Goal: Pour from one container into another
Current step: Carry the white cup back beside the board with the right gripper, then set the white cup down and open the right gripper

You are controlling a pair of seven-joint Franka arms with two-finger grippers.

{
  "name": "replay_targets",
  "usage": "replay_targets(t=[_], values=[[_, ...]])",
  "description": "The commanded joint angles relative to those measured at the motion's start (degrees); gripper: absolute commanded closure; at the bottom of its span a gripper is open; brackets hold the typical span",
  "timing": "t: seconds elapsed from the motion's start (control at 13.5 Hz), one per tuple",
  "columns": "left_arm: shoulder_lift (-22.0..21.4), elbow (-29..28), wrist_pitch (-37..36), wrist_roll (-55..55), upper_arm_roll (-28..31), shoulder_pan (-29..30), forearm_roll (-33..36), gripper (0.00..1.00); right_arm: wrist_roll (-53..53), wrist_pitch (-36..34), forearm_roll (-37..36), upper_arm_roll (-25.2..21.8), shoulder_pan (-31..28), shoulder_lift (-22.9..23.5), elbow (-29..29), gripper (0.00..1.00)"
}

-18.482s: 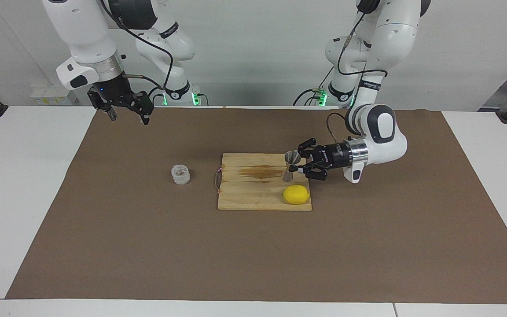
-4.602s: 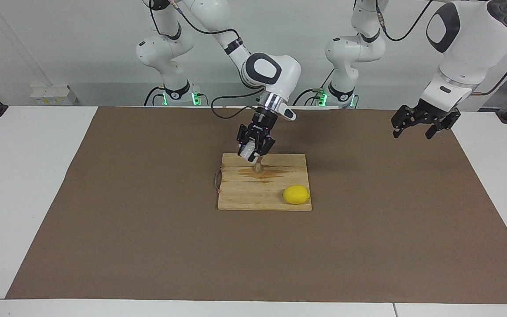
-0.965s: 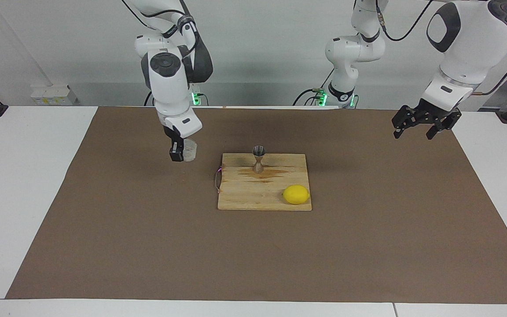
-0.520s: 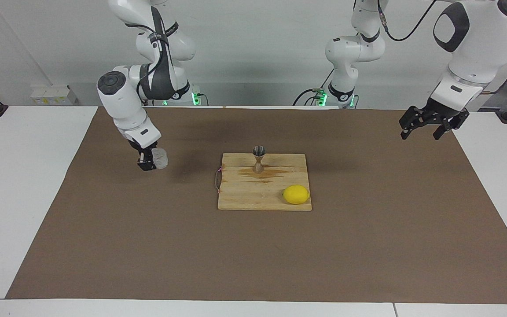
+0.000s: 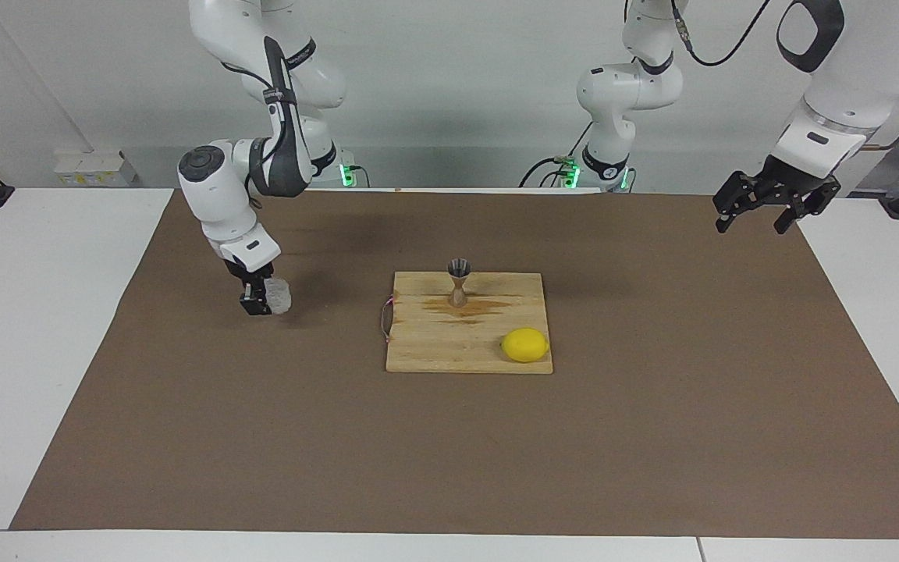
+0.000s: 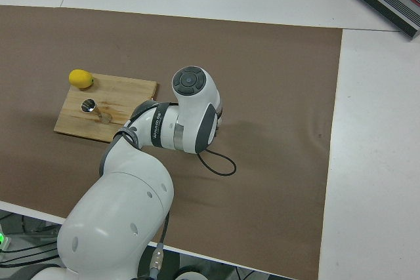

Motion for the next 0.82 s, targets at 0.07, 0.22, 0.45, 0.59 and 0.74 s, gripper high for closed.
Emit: replay_targets(t=[0.07,0.22,0.45,0.59,0.74], values=[[-0.7,0.0,-1.4,0.7,-1.2,-0.5,0.2,0.00,-1.5,5.3,1.7,0.6,0.1,1.9,-1.9,1.00],[-0.7,0.0,-1.4,0.5,-2.1,-0.5,0.1,0.00,-1.3,6.1,1.7,0.6,0.1,2.8,-2.1,1.00],[-0.8,0.1,-1.5,0.5,-2.3,-0.4,-0.3,0.00,-1.8,6.9,1.7,0.7,0.3,3.2,-2.2,1.00],[-0.8,0.1,-1.5,0.7,-2.3,-0.4,-0.2,0.00,-2.3,7.0,1.7,0.6,1.5,3.3,-2.0,0.44],[-0.8,0.1,-1.6,0.8,-2.3,-0.5,-0.2,0.00,-1.9,6.9,1.7,0.6,1.6,3.3,-2.0,0.00]])
